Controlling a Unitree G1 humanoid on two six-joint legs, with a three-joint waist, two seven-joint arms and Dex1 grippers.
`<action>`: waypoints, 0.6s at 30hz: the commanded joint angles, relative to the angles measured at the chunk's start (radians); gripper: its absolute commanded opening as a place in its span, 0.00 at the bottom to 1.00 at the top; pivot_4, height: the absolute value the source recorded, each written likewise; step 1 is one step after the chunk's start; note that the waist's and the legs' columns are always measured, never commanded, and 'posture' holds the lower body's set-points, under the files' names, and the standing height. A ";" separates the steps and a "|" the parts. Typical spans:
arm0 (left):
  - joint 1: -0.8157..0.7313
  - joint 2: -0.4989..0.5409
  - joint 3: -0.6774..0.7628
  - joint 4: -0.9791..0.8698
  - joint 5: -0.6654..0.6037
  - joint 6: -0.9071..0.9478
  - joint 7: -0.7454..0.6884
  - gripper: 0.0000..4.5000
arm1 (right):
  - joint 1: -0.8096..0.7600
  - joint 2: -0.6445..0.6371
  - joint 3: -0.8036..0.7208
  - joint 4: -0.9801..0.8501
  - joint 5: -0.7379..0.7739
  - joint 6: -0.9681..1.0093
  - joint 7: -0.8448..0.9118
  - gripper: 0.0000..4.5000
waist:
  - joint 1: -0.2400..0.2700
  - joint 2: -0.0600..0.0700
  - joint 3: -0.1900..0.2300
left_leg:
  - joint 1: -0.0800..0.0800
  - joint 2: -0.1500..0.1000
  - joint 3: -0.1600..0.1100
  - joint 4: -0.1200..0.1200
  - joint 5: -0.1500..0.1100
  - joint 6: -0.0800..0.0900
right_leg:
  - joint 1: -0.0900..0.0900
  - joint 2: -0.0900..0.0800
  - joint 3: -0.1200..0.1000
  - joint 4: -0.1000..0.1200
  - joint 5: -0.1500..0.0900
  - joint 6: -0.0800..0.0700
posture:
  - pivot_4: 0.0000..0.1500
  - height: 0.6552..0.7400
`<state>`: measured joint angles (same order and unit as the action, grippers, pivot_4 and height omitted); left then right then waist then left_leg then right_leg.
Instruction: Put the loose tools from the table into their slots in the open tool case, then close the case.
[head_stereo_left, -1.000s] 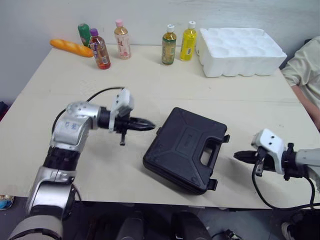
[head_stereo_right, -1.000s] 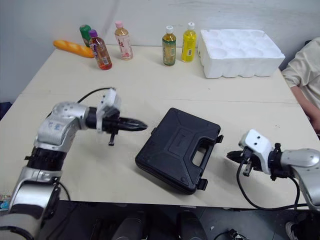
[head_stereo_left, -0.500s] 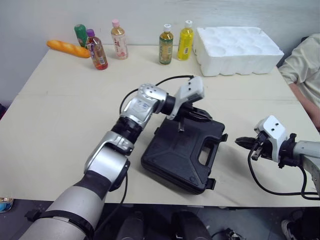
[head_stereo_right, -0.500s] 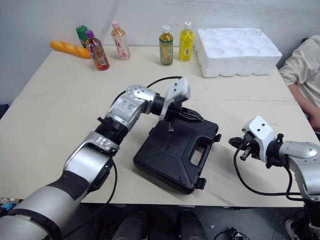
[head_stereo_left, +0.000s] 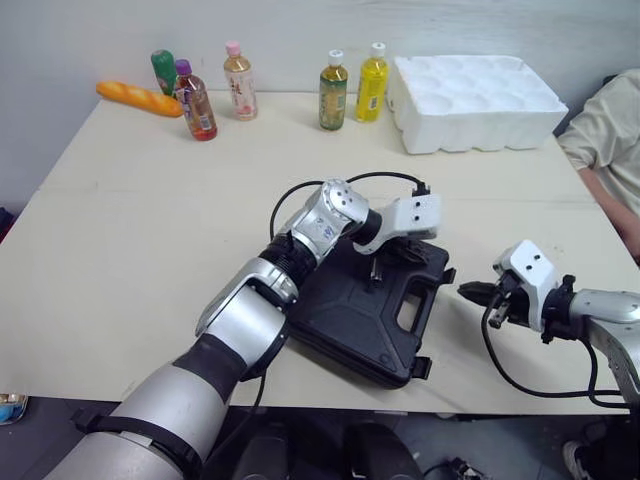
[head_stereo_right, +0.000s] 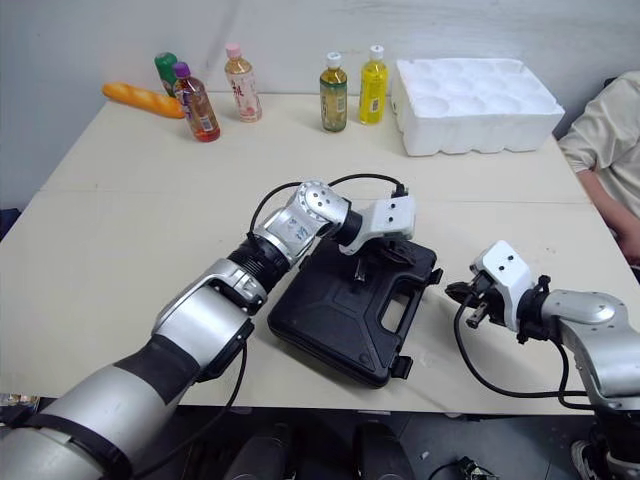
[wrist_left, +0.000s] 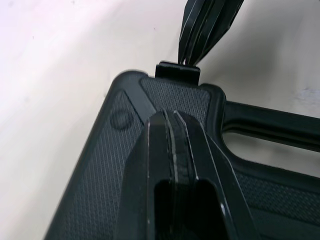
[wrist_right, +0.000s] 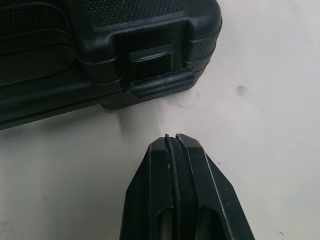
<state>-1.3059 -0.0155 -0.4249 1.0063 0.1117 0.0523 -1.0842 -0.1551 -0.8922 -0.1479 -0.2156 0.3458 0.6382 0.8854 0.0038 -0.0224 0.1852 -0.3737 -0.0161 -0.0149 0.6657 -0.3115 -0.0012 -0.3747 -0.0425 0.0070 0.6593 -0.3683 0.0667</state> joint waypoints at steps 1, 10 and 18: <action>0.054 -0.008 -0.072 0.074 0.100 -0.003 0.015 0.01 | -0.027 0.006 -0.008 -0.023 0.015 0.003 -0.005 0.00 | 0.000 0.000 0.000 | 0.000 0.000 0.000 0.000 0.000 0.000 | 0.000 0.000 0.000 0.000 0.000 0.000 | 1.00 1.00; 0.067 -0.006 -0.069 0.074 0.119 -0.024 0.020 0.01 | -0.077 0.024 0.018 -0.011 0.028 0.004 -0.010 0.00 | 0.004 -0.003 -0.002 | 0.001 0.000 0.000 0.000 0.000 0.000 | 0.001 0.000 0.000 0.000 0.000 0.000 | 1.00 1.00; 0.075 -0.005 -0.071 0.068 0.120 -0.026 0.015 0.01 | -0.117 0.044 0.015 -0.041 0.061 0.031 0.000 0.00 | 0.002 -0.003 -0.002 | 0.001 0.000 0.000 0.000 0.000 0.000 | 0.001 0.000 0.000 0.001 0.000 0.000 | 1.00 1.00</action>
<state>-1.2887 -0.0168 -0.4287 1.0041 0.1461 -0.0021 -1.0492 -0.2505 -0.8541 -0.1157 -0.2076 0.3692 0.6679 0.8782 0.0057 -0.0257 0.1828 -0.3721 -0.0159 -0.0150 0.6658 -0.3115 -0.0012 -0.3738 -0.0426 0.0074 0.6600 -0.3682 0.0667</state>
